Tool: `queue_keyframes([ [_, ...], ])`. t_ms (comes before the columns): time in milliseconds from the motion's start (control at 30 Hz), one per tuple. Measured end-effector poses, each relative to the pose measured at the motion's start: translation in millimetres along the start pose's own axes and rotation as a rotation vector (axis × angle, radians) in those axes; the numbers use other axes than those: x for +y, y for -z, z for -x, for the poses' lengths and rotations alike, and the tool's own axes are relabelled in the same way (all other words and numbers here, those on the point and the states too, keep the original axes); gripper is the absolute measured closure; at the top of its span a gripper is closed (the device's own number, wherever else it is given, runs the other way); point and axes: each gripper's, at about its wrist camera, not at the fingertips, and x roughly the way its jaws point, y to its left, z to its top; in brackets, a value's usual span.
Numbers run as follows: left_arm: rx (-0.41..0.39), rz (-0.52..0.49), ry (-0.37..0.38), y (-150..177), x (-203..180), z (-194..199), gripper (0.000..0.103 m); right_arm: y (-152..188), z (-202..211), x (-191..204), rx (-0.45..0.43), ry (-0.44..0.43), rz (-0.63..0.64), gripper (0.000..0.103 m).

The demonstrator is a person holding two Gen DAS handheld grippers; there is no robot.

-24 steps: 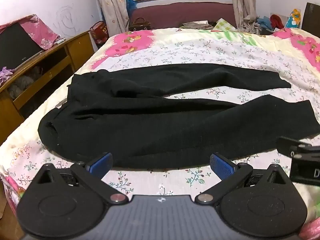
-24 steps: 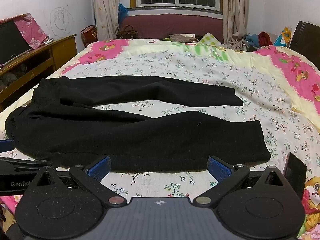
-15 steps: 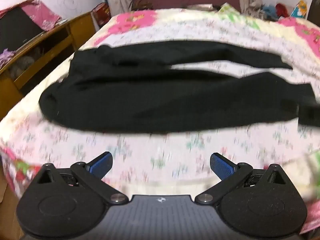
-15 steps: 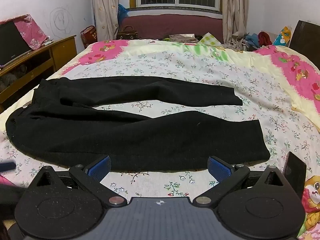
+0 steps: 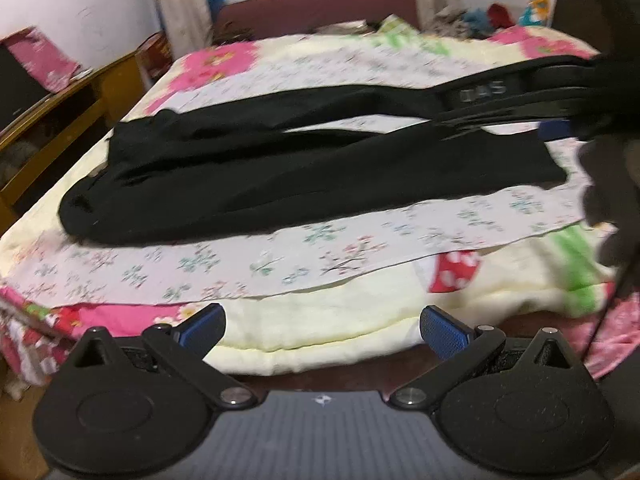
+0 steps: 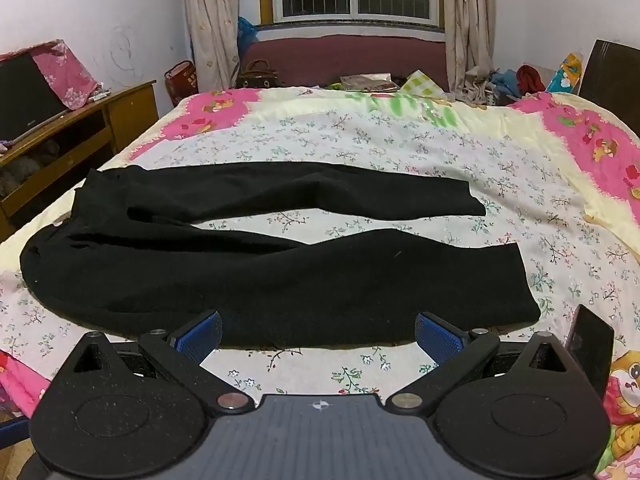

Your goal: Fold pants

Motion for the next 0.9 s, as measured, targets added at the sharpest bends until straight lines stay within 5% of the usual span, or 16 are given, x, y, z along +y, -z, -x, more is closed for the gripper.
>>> queue_keyframes([
  [300, -0.015, 0.004, 0.036, -1.1, -6.6, 6.5, 0.0, -1.0, 3.0, -2.6, -0.009, -0.012, -0.014, 0.011],
  [667, -0.092, -0.042, -0.063, -22.8, 16.1, -7.6, 0.0, 1.5, 7.0, -8.4, -0.013, -0.025, 0.021, 0.011],
  [900, -0.11, -0.012, -0.007, -32.8, 30.7, -11.8, 0.0, 1.5, 8.5, -2.8, -0.008, -0.043, 0.053, 0.011],
])
